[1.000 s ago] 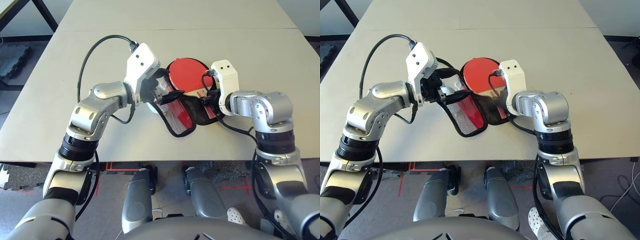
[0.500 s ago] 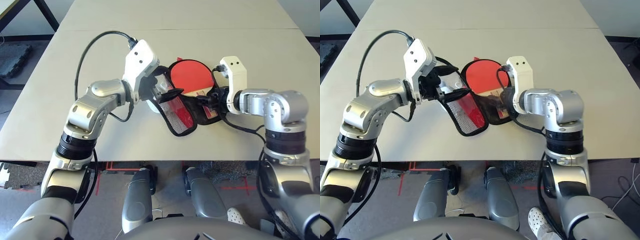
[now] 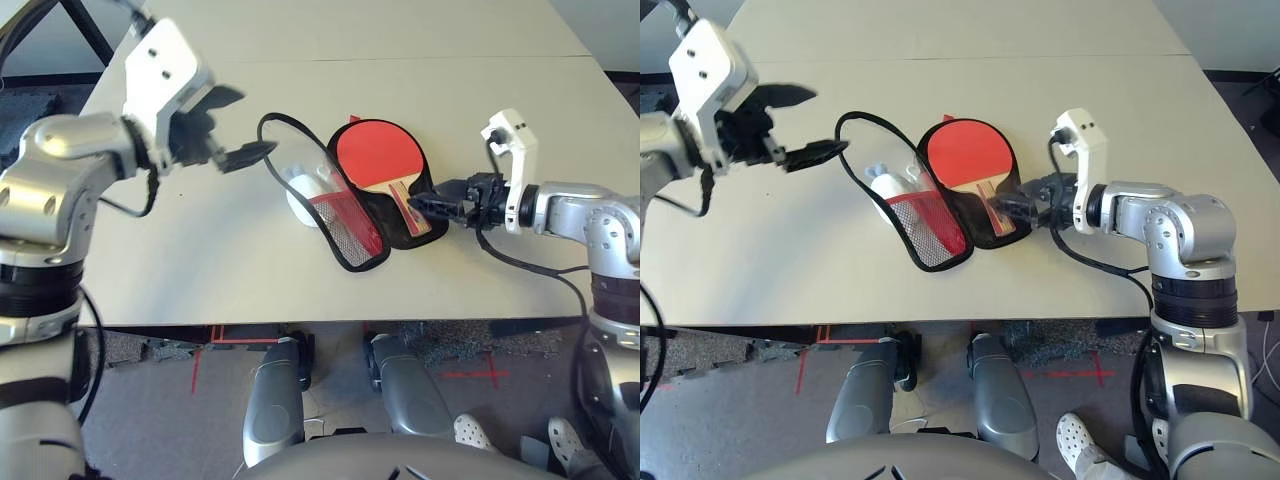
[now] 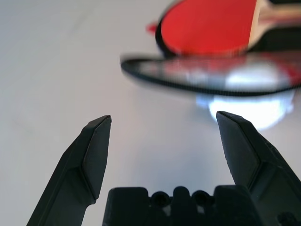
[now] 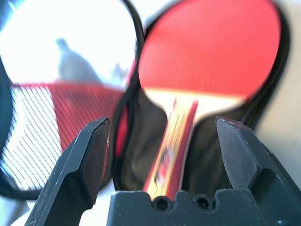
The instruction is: Store the ping-pong paddle in its case and zip it.
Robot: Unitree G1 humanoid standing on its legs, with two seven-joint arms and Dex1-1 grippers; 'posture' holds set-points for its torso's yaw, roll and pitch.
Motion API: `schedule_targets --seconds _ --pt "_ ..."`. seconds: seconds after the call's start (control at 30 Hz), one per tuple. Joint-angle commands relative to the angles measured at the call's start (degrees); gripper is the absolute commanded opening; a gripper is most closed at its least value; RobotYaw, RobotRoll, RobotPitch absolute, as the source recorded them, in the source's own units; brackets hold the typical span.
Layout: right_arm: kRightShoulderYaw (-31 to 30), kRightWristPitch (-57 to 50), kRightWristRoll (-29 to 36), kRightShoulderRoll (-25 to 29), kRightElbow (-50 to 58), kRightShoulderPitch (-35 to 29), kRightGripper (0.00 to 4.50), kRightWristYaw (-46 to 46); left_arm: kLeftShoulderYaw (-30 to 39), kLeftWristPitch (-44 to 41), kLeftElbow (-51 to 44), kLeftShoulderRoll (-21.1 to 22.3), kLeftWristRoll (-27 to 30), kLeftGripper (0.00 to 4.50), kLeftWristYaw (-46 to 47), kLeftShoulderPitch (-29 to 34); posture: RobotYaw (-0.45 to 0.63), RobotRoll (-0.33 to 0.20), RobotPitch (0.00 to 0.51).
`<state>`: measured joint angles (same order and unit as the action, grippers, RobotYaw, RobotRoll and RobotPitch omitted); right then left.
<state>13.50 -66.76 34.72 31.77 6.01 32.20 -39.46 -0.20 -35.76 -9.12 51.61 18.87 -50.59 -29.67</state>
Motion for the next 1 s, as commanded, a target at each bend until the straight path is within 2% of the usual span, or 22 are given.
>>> schedule_targets --seconds 0.03,0.27,0.4,0.57,0.63,0.7,0.83,1.0 --pt "1.81 1.88 0.99 1.88 -3.41 0.72 4.48 -1.21 -1.96 1.67 -0.59 -2.17 -0.45 4.5 -0.84 2.26 0.07 0.0 0.197" --pt "1.66 10.73 -1.2 4.87 -11.19 2.23 4.48 -2.96 -7.44 1.28 -1.89 -10.56 -1.51 4.5 0.41 -1.72 0.05 0.0 0.198" --pt "6.36 14.01 1.78 3.99 -19.89 4.28 4.48 -4.79 -10.84 -1.65 -4.43 -16.57 -1.82 4.5 2.83 -6.79 0.03 0.0 0.199" --pt "7.58 16.17 1.57 4.85 -23.53 4.32 4.48 -5.45 -16.02 -4.63 -4.64 -28.91 -2.05 4.5 8.48 -11.82 0.03 0.0 0.201" --pt "7.95 15.12 2.11 5.51 -24.66 4.68 4.48 -5.86 -20.0 -4.31 -2.46 -33.78 -4.47 4.5 10.89 -12.54 0.02 0.0 0.201" --pt "8.1 14.27 2.42 6.18 -25.57 5.1 4.48 -6.28 -22.07 -4.05 -1.07 -36.64 -5.96 4.5 12.31 -12.11 0.02 0.0 0.203" --pt "7.14 12.24 3.0 8.27 -26.76 5.11 4.48 -8.57 -22.92 -3.57 -0.41 -36.5 -7.45 4.5 12.5 -10.82 0.02 0.0 0.208" --pt "4.45 7.76 2.82 11.99 -28.54 4.27 4.48 -12.97 -19.96 -3.39 -0.7 -32.37 -7.72 4.5 11.57 -9.76 0.02 0.0 0.213"
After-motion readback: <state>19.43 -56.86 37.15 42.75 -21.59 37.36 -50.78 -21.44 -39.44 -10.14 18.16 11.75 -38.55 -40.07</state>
